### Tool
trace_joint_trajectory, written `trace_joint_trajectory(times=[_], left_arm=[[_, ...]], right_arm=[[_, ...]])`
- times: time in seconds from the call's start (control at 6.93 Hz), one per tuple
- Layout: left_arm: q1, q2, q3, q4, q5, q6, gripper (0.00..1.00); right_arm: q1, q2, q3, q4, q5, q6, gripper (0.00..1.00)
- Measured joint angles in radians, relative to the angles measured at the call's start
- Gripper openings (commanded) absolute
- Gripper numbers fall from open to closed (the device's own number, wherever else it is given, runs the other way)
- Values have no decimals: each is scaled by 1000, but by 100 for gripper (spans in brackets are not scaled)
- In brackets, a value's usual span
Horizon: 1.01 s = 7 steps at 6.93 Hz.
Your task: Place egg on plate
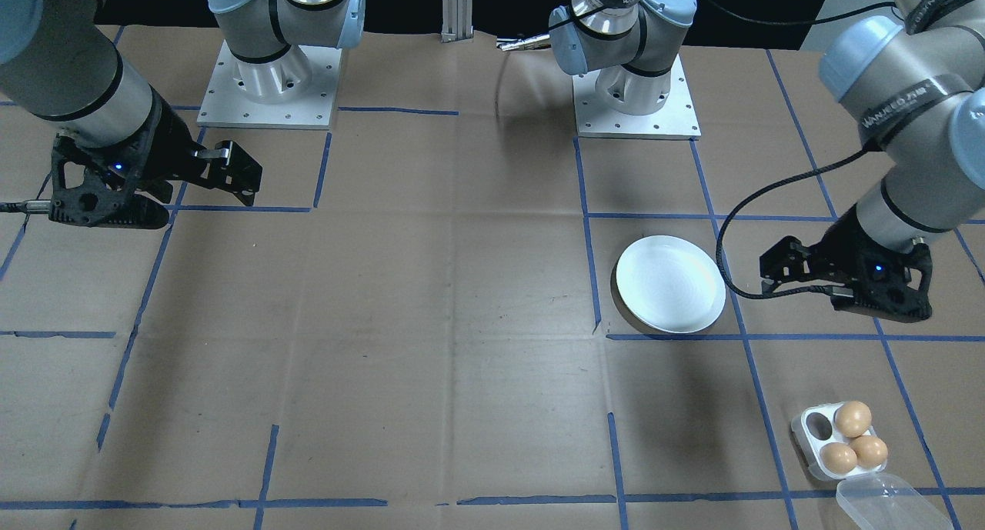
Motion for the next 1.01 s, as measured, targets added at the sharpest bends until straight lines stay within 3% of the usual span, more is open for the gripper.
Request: trace_joint_trajectory(times=[0.43, 1.01], left_arm=[[40, -192, 179, 27, -1, 112, 100], [86, -377, 259, 120, -5, 144, 100]], right_arm=[[0, -1, 0, 0, -1, 0, 100], [0, -1, 0, 0, 0, 0, 100]])
